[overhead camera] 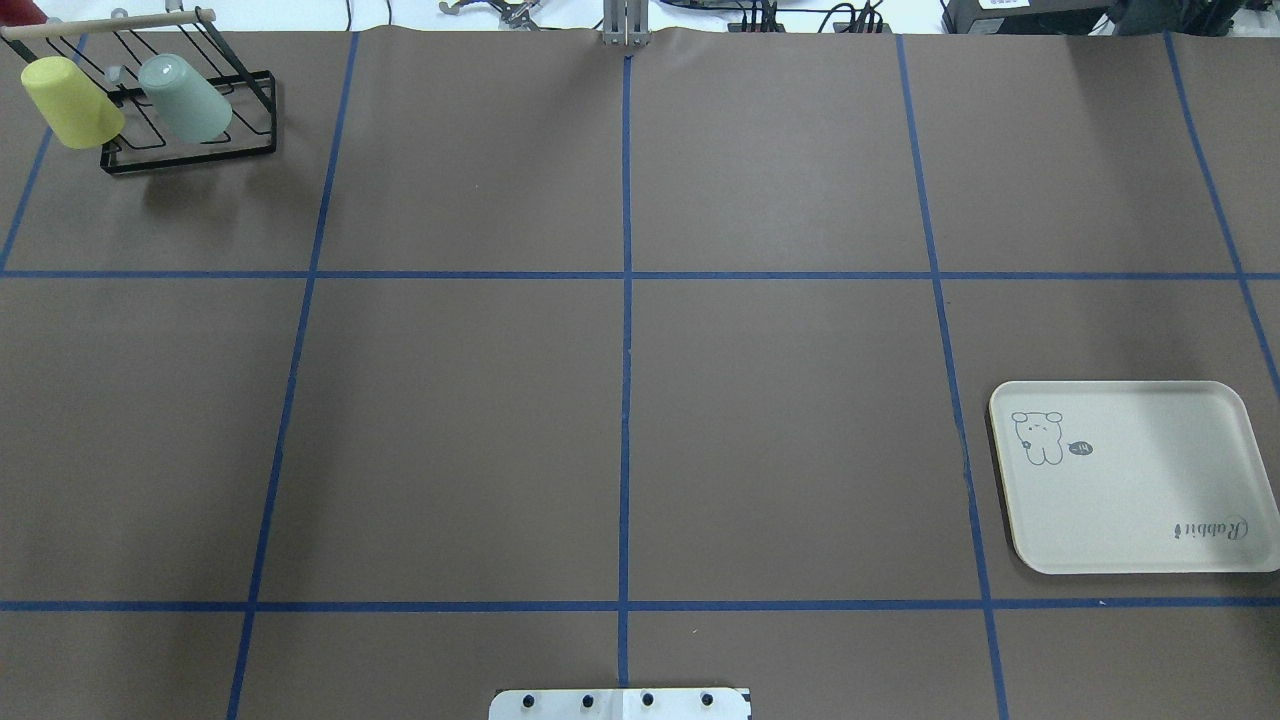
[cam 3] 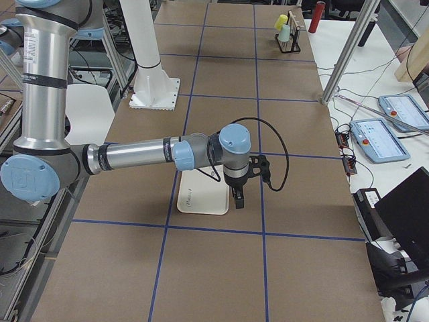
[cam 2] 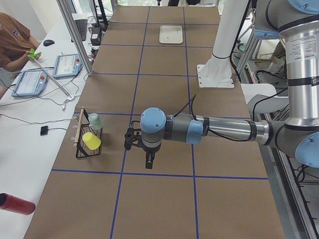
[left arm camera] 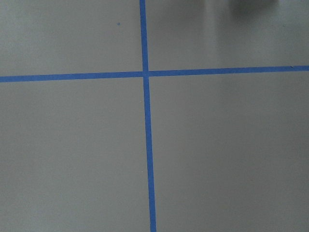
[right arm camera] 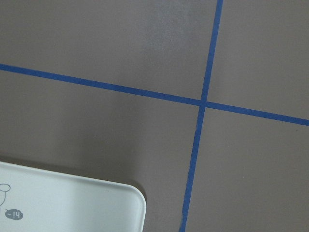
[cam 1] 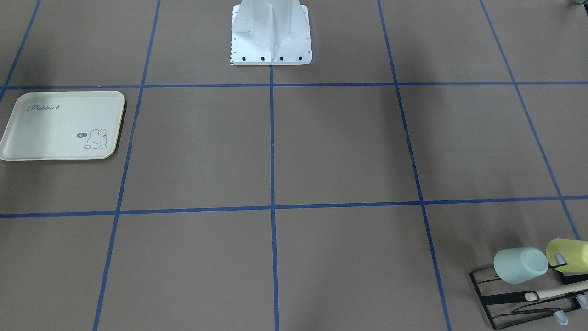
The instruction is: Left arm grabs green cup and hands to right arm on tray
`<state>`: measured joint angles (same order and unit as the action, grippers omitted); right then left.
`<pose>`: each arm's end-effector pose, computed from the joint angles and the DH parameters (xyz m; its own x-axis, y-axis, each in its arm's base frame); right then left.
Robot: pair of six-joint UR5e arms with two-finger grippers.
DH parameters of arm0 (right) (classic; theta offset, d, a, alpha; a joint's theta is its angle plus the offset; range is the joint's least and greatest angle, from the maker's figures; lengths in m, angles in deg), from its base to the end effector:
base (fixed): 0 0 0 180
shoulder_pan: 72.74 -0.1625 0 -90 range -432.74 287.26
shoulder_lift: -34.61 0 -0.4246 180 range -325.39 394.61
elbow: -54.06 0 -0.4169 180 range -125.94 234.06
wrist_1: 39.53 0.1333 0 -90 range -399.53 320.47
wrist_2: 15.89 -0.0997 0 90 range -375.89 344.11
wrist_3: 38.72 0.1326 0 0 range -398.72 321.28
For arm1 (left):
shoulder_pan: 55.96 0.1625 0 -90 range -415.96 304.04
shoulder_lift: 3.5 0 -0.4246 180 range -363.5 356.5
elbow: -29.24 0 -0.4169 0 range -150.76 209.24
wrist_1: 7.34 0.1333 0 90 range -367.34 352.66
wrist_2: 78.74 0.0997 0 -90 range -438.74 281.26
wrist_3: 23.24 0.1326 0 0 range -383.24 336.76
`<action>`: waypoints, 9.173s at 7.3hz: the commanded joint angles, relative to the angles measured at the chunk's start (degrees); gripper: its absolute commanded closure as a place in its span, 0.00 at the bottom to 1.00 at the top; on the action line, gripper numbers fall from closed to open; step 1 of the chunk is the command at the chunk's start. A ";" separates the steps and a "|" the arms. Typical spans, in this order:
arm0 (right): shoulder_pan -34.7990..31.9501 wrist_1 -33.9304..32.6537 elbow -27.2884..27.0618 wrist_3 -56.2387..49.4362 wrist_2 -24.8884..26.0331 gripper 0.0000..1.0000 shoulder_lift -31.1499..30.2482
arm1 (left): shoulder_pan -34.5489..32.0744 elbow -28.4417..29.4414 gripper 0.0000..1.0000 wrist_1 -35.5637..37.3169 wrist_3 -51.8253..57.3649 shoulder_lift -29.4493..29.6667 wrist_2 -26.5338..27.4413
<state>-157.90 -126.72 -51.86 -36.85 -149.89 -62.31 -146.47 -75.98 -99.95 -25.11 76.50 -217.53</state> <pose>0.0007 -0.4795 0.5917 0.7071 -0.1704 0.6863 0.0595 0.9814 0.1824 -0.0376 -0.4518 0.6157 0.6591 0.0642 -0.7493 0.0303 0.9933 0.1118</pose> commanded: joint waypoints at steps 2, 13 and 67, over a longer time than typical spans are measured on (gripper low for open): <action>0.00 0.00 0.19 -0.03 -1.08 0.00 -0.03 | 6.19 0.89 0.00 0.59 -7.92 8.48 0.89; 0.53 0.00 1.60 0.06 -1.00 0.00 0.24 | 20.64 40.35 0.01 -8.01 -22.92 47.01 7.75; 42.42 99.38 2.65 126.52 16.74 0.02 20.71 | 54.56 0.36 1.00 -82.38 -141.92 43.40 29.26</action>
<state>-119.72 -32.43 -49.60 86.12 -138.07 -41.61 -92.41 -75.76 -182.38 -166.98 118.74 -189.77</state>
